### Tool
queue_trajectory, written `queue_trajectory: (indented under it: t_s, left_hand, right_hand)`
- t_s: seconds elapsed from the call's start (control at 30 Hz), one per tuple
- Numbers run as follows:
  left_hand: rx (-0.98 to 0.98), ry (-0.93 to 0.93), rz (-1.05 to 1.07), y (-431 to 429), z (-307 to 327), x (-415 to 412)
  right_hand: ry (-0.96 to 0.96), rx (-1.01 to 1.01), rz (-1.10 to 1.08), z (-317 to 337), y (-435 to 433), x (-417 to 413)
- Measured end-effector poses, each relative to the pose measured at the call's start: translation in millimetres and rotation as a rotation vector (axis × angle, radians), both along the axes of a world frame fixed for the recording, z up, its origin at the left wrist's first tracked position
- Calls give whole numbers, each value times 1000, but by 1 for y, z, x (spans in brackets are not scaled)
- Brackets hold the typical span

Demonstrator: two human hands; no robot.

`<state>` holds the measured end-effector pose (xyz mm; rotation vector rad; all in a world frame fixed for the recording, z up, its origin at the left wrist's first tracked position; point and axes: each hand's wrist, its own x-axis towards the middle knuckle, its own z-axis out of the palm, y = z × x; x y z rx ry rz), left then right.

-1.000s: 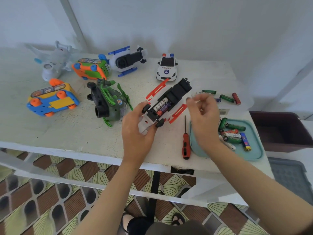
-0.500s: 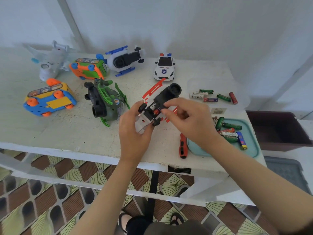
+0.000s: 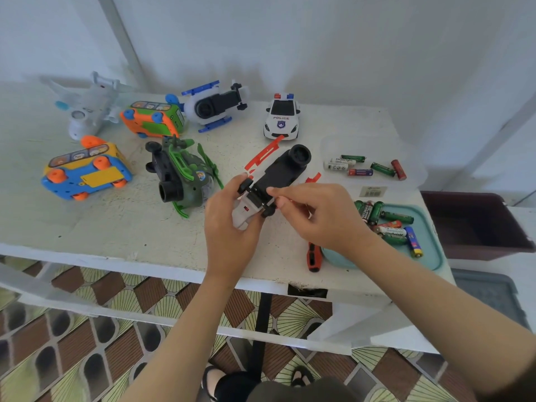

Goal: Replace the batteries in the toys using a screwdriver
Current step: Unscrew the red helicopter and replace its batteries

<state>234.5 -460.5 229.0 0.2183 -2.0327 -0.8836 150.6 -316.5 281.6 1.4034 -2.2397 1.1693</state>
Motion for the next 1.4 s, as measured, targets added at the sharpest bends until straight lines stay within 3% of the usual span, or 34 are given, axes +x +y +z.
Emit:
queue_trajectory:
  t_s: [0.2,0.33,0.57,0.73,0.9,1.07,1.23,1.4]
  left_hand:
    - [-19,15,6,-1,-1,-1]
    - [-50,19,21,0,-2,-1]
    - [-25,29,-5,4,0,2]
    - [-15,27,15,3,0,3]
    - [-8,31,15,4,1,4]
    - [-26,31,23,3,-1,2]
    - [-21,20,8,3,-1,3]
    - [-25,33,43,3,1,2]
  right_hand:
    - [-113,143,-15,10,4,4]
    - [-46,247,-19,16,7,8]
    - [106,178,-25,12,3,9]
    - [9,186,-124,19,5,17]
    - [-159,653,-250,29,21,31]
    - [-179,840,-309,18,22,48]
    - [-269,806,-367,29,25,43]
    - [59,544,-372,60,23,38]
